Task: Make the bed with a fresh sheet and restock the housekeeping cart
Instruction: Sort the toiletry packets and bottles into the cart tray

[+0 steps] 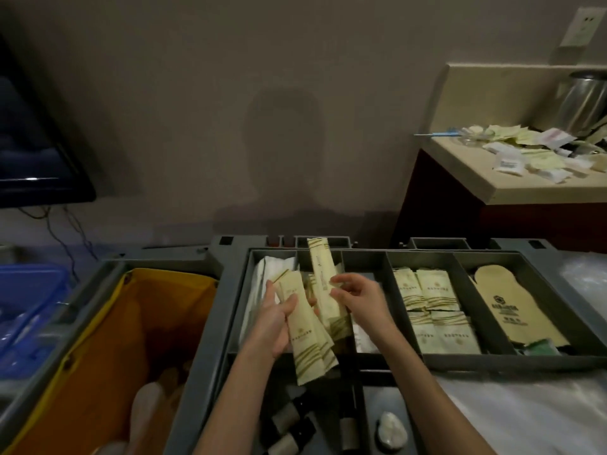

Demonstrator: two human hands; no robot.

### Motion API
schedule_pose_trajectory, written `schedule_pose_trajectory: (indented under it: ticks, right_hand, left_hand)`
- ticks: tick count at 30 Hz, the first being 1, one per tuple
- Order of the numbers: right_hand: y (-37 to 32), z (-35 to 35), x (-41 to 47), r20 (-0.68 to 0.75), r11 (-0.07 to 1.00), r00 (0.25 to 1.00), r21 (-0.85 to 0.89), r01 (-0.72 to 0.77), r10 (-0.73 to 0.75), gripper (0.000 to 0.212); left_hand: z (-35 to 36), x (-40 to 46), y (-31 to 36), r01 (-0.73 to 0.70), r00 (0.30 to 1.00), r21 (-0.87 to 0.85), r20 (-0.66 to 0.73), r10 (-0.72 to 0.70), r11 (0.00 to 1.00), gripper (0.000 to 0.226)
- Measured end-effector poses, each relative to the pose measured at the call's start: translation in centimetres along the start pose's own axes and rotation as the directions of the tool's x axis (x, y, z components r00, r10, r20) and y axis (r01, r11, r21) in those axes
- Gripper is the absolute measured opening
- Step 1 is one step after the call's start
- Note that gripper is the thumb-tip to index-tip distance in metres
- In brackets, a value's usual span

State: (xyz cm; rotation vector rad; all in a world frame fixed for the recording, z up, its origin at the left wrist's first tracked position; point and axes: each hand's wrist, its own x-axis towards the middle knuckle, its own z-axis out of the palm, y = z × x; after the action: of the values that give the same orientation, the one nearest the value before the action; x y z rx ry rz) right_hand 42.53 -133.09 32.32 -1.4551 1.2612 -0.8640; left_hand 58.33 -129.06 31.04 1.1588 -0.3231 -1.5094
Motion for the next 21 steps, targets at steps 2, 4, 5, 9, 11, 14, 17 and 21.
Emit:
schedule_pose_trajectory:
  ticks: [2,4,5,9,11,14,17,21]
  right_hand:
    - [0.4,0.8,0.1,-0.009,0.996,1.0,-0.093,0.009,-0.01,0.021]
    - [0.7,1.9,-0.1,-0.001,0.972,1.0,-0.235,0.017,-0.017,0.021]
    - [0.5,2.3,-0.3,-0.015,0.963,0.999,-0.269,0.026,-0.032,0.021]
    - [-1.1,4.0,-2.0,0.05,0.983,0.997,-0.173,0.059,-0.051,0.03]
    - [-1.5,4.8,-2.7,0.105,0.989,0.994,-0.145,0.028,-0.013,0.045]
    - [-1.6,5.0,-2.9,0.1,0.988,0.995,-0.156,-0.01,0.026,0.061]
    - [-1.1,4.5,-2.6,0.043,0.995,0.997,-0.083,-0.056,0.06,0.068]
    - [-0.7,3.6,-1.8,-0.081,0.995,0.996,-0.082,-0.054,0.047,0.057]
  left_hand:
    - [-1.4,0.0,1.1,-0.06,0.997,0.04,-0.044,0.062,0.997,0.071]
    - [-2.2,-0.1,2.0,-0.097,0.988,0.067,-0.116,0.104,0.993,0.078]
    - [-2.3,-0.1,2.3,-0.107,0.982,0.076,-0.149,0.117,0.991,0.084]
    - [-1.1,-0.4,2.4,-0.176,0.968,0.169,-0.149,0.202,0.97,0.098]
    - [-0.3,-0.4,2.1,-0.201,0.965,0.216,-0.127,0.231,0.956,0.099]
    - [0.3,-0.4,1.6,-0.238,0.96,0.262,-0.085,0.268,0.935,0.096]
    - [0.1,-0.2,1.5,-0.229,0.967,0.238,-0.056,0.249,0.944,0.079]
    - [-0.4,0.1,1.8,-0.246,0.966,0.261,-0.007,0.257,0.934,0.078]
